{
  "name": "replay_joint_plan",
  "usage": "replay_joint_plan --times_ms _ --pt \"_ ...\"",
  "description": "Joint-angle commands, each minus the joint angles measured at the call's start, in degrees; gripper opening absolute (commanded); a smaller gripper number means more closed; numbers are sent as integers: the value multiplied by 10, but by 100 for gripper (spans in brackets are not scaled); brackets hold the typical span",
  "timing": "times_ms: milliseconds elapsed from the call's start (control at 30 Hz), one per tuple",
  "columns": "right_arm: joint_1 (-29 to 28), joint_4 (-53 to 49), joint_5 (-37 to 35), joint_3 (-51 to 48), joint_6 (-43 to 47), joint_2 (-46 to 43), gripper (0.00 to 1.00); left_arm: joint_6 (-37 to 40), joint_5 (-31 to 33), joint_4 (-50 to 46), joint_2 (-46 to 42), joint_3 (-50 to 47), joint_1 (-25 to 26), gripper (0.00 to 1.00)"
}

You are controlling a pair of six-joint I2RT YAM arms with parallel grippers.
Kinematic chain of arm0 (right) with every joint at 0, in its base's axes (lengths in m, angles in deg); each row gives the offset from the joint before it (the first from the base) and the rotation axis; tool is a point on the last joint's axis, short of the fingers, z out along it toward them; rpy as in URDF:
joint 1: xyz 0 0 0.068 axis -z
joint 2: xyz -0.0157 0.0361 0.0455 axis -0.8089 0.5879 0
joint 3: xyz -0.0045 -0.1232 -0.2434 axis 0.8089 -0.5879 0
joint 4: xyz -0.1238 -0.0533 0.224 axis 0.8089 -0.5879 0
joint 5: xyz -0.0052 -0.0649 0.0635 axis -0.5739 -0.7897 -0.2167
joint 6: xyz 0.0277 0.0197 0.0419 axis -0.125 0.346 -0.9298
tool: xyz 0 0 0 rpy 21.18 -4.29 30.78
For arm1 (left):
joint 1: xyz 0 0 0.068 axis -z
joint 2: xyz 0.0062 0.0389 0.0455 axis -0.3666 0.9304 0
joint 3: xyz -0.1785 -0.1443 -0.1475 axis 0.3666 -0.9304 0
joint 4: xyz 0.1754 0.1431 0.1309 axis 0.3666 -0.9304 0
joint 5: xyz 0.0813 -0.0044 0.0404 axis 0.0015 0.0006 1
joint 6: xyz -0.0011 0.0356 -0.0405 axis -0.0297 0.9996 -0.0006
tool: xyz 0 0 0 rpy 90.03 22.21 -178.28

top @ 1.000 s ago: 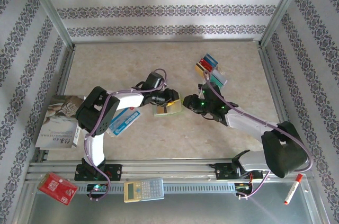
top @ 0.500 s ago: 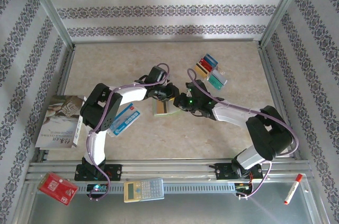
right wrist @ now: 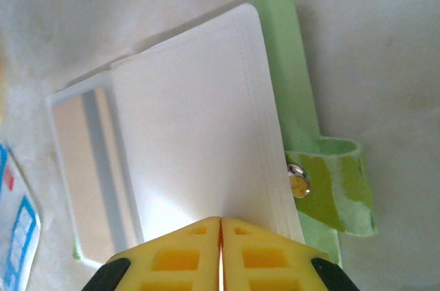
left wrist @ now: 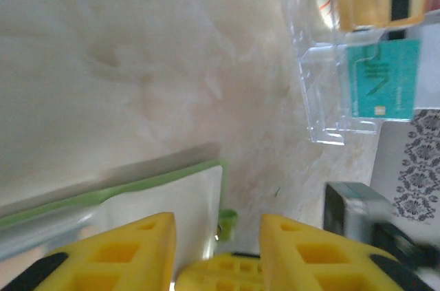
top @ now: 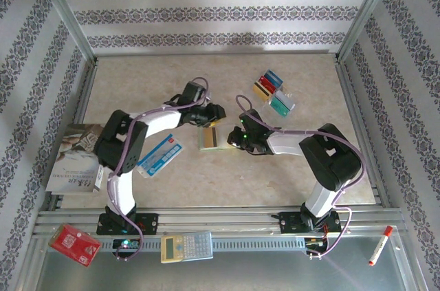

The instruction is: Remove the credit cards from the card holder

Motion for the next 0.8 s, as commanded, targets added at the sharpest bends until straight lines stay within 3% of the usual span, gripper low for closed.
replay_joint_plan --times_ms 0,233,433,567,767 --pt "5 10 -19 0 -9 8 11 4 36 -32 -63 -45 -12 43" --pt "6 -13 -33 -11 -9 6 11 5 52 -85 -133 -121 -7 52" --pt "6 -26 -39 -11 -2 7 12 -14 46 -81 -137 -153 6 57" --pt "8 -24 -35 -14 -5 12 12 -27 34 -47 -123 -162 8 56" --pt "8 -18 -28 -12 -5 18 12 -30 22 -29 -93 -153 13 47"
